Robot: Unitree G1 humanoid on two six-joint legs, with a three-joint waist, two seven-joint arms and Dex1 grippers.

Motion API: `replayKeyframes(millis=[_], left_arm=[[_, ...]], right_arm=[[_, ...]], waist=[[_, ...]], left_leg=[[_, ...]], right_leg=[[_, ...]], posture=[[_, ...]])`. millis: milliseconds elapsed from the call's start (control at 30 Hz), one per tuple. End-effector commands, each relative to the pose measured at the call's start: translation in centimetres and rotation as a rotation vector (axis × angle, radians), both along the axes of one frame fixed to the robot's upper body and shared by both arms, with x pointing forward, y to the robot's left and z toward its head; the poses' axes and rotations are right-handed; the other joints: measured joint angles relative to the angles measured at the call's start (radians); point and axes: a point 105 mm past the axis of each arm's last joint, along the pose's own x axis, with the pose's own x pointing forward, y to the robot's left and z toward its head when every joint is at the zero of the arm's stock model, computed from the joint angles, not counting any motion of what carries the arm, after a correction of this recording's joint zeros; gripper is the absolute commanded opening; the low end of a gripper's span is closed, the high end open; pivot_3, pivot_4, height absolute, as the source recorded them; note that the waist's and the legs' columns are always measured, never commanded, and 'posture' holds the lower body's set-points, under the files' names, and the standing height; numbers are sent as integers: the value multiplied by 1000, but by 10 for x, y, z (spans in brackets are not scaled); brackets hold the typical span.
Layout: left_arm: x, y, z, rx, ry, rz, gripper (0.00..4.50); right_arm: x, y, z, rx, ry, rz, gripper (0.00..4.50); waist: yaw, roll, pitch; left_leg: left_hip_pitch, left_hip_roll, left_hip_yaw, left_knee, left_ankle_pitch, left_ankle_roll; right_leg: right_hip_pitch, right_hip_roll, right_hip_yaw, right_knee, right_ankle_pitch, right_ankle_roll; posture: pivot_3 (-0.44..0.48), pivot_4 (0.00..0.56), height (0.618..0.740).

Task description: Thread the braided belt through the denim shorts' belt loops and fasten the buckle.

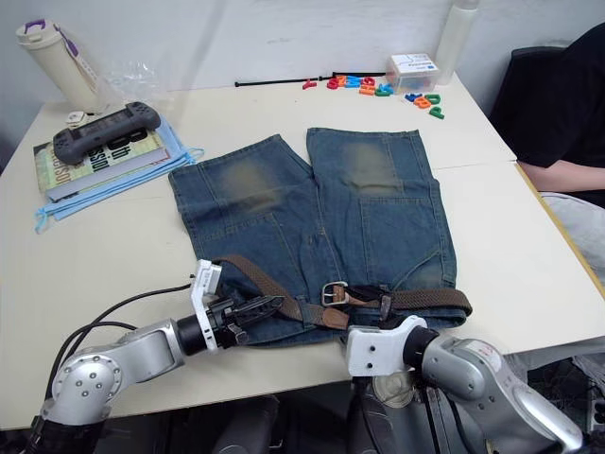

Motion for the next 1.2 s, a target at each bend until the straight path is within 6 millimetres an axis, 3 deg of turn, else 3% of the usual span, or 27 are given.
replayKeyframes(millis=[33,167,233,433,500,533,767,900,1033,1200], left_arm=[[-3,-4,10,-31,-22,-23,0],[-3,-3,10,-31,-19,-20,0],[-3,-3,10,-29,-18,-20,0],[-3,-3,9,-26,-13,-22,0],[-3,-4,9,-26,-12,-24,0],[-2,-4,9,-25,-11,-24,0],[-1,-4,8,23,-41,-47,0],[-3,3,19,23,-109,-72,1462],[-13,18,28,108,-210,-132,3246],[-34,22,32,263,-397,-290,3246]], right_arm=[[-7,8,-2,-1,-23,43,4486],[-5,7,-4,-6,-32,29,4486],[-4,7,-5,-12,-35,26,3977],[-8,6,-6,-15,-29,27,1354],[-8,5,-6,-15,-29,27,269],[-8,6,-5,-14,-32,27,33],[-7,7,-2,1,-40,22,33],[-5,6,3,12,-44,18,0],[-3,5,11,32,-10,27,0],[0,9,18,59,44,45,0]], waist=[[0,0,0],[-1,0,0],[-1,0,0],[-1,0,0],[-1,0,0],[-1,0,0],[-1,0,0],[-2,0,0],[-3,0,0],[-5,0,0]], left_leg=[[0,0,0,0,0,0],[3,0,-1,0,0,0],[10,0,-1,-2,0,-1],[12,1,-2,-2,-1,-1],[12,1,-2,-2,-1,-1],[13,1,-1,-2,-1,-1],[13,1,-2,-1,-1,-1],[13,1,-1,-1,-1,-1],[13,1,-1,-2,-1,-1],[13,2,-1,-2,-1,-2]], right_leg=[[0,0,0,0,0,0],[4,0,0,0,0,0],[12,1,-1,-3,0,0],[14,1,-2,-4,0,-1],[14,1,-1,-3,0,-1],[14,1,-1,-3,0,-1],[14,1,-1,-2,0,-1],[14,1,-1,-2,0,-1],[14,2,-1,-2,-1,-1],[14,2,-1,-3,-1,-3]], posture=[[0,150,714],[0,150,714],[0,150,714],[0,150,714],[0,150,714],[0,150,714],[0,150,714],[0,150,714],[0,150,714],[0,150,714]])
